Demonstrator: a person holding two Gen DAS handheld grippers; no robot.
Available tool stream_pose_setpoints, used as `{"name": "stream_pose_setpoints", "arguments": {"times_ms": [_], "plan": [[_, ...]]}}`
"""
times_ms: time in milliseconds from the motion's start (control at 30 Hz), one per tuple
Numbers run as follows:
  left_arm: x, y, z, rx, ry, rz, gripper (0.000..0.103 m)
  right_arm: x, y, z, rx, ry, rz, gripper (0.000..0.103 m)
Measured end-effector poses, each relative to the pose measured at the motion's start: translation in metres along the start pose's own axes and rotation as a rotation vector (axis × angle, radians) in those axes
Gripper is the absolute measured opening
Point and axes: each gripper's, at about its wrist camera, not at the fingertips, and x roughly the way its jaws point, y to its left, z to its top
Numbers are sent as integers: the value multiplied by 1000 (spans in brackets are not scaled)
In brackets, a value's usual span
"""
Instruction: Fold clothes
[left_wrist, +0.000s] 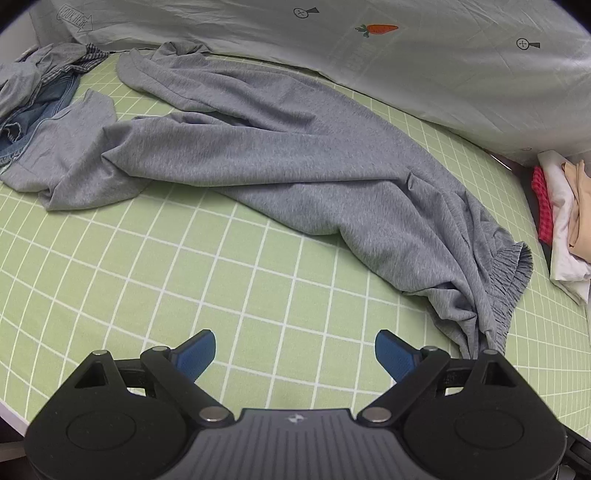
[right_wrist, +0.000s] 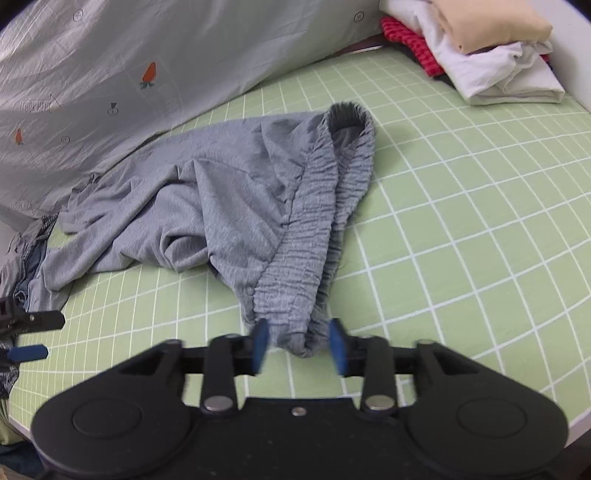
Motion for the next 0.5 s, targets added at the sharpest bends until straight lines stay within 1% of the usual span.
{"name": "stream_pose_setpoints", "arguments": {"times_ms": [33,67,100,167,300,333,500], "plan": [[-1,1,0,-4,-5,3,93,-3,0,1,1,-17,-5,52],[-2,1,1,-8,-10,8,93,-4,0,3,-2,-33,-12,63],[-3,2,3,-12,-16,11,93,-6,1,6,-6,-49,-20,77],[-4,1,7,-19,-26,16,93,-8,1,14,-21,-90,-34,90],[0,-5,15,-21,-29,16,93,-9,1,32,-36,-143,-44,97],[3,-8,18,-19,-28,15,93,-7,1,36,-32,-151,-45,97],[13,-19,33,-12,-28,16,93,10,-6,61,7,-161,-30,100]]}}
